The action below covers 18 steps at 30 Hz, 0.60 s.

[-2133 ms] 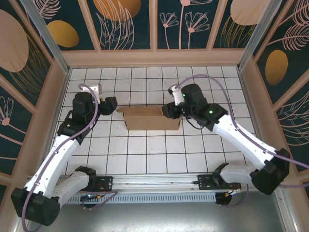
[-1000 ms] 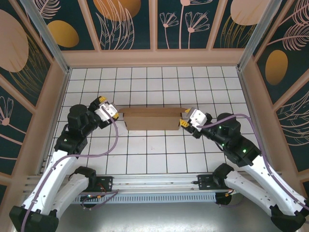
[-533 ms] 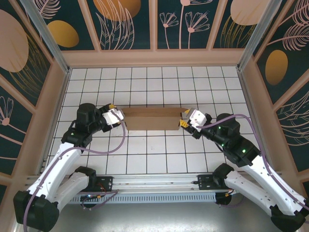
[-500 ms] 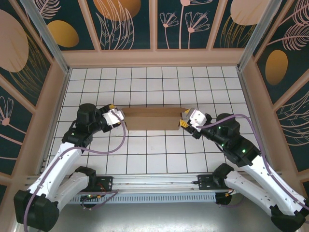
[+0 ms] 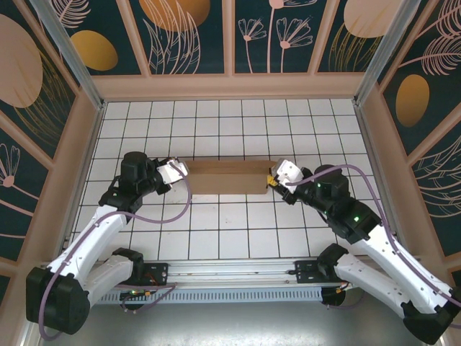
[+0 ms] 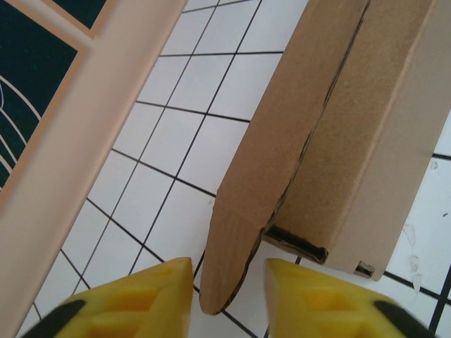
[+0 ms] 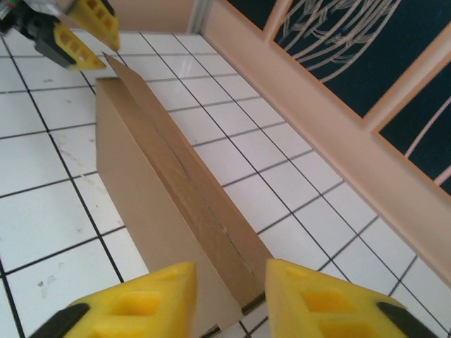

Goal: Fold the paper box

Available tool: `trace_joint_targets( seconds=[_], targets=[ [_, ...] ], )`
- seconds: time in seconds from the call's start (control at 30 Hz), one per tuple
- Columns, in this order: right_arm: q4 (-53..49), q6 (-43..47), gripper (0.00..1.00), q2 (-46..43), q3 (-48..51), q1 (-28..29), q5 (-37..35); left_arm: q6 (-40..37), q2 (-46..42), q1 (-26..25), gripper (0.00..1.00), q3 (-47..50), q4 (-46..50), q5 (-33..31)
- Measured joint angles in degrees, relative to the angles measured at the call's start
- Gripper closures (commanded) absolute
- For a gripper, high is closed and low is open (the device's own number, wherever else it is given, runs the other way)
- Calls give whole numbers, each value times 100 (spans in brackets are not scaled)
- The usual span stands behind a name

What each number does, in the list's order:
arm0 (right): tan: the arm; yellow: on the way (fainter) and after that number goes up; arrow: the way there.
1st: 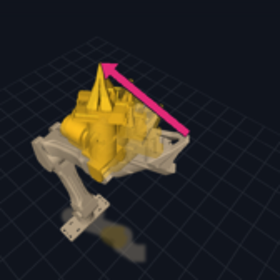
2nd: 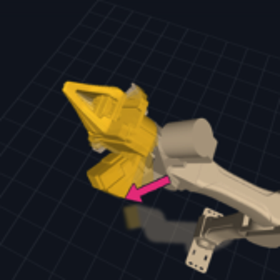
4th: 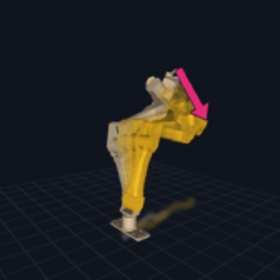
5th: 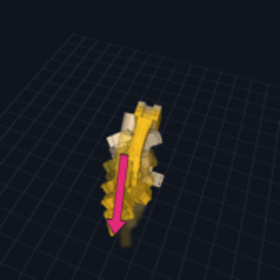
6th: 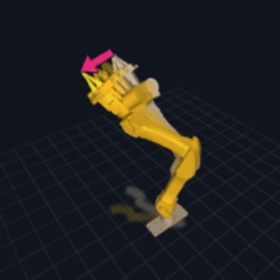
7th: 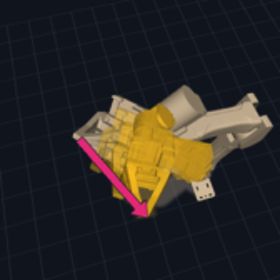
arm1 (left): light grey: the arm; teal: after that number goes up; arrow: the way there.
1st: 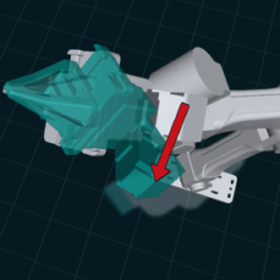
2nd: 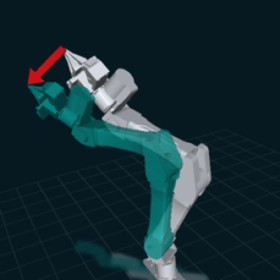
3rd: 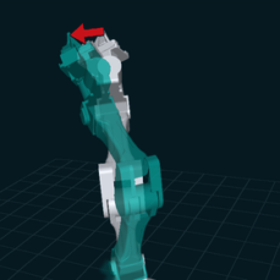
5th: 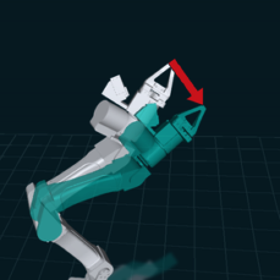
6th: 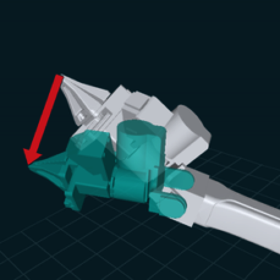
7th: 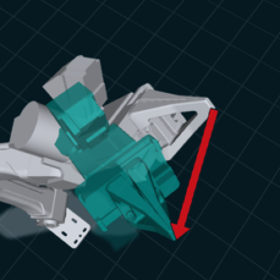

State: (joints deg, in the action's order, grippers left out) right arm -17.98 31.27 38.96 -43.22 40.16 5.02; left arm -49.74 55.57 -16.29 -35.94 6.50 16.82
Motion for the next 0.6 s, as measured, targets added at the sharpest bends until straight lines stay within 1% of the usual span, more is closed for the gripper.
trace_joint_targets(
  seconds=[0.17, 0.27, 0.37, 0.43, 0.5, 0.6],
  targets=[
    [4, 326, 75, 365, -4, -125, -413, 37, 22, 2, 91, 2, -98, 76],
    [-46, 619, 72, 752, -142, -358, -522, 20, 72, 2, 100, 2, -177, 83],
    [-155, 901, 70, 1263, -529, -625, -540, 4, 120, 0, 100, 2, -251, 81],
    [-160, 1032, 66, 1565, -804, -868, -448, 4, 160, 2, 100, 0, -304, 85],
    [-201, 1180, 59, 1775, -1038, -1154, -186, 4, 188, 0, 100, 0, -341, 98],
    [-330, 1731, 52, 1987, -1252, -1543, 446, 7, 197, 2, 100, 0, -382, 98]
  ],
)
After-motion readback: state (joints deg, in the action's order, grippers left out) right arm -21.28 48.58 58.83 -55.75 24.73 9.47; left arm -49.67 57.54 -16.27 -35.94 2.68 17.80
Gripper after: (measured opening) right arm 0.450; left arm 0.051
